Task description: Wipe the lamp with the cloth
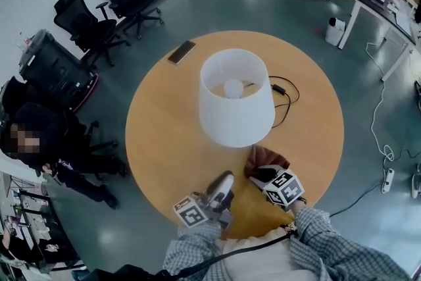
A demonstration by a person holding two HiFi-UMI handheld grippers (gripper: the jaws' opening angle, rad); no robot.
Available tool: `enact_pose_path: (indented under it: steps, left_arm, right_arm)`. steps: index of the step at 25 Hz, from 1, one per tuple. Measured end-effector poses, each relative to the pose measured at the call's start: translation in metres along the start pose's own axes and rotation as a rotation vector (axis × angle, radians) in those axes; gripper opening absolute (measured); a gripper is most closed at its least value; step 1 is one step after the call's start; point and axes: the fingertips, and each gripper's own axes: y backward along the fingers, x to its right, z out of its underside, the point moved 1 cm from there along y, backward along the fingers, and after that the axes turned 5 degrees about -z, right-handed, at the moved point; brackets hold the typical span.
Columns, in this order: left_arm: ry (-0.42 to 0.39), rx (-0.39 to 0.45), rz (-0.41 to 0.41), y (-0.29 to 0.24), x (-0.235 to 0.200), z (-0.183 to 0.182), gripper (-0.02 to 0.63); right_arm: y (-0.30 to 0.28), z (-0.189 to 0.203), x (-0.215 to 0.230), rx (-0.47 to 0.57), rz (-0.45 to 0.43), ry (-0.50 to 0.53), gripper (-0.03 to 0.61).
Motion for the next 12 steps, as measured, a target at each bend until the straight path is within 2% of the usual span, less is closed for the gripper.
enact_pose_path:
  steps: [3, 5, 9, 12]
  left_arm:
    - [-0.088, -0.065, -0.061, 0.004, -0.007, 0.01, 0.001]
    - [-0.167, -0.132, -0.099, 0.008, -0.016, 0.021, 0.0]
    - [-0.308, -0.282, -0.186, 0.019, -0.039, 0.043, 0.0]
    - [-0.387, -0.374, -0.219, 0.021, -0.045, 0.053, 0.0]
  right_arm:
    - [-0.003, -0.003, -0.004, 0.009, -0.023, -0.022, 0.226]
    - [-0.002, -0.006, -0.008, 0.025, -0.029, -0.025, 0.262]
    - [0.019, -0.02, -0.01, 0.133, -0.018, -0.058, 0.262]
    - [0.045, -0.026, -0.005, 0.208, 0.02, -0.057, 0.247]
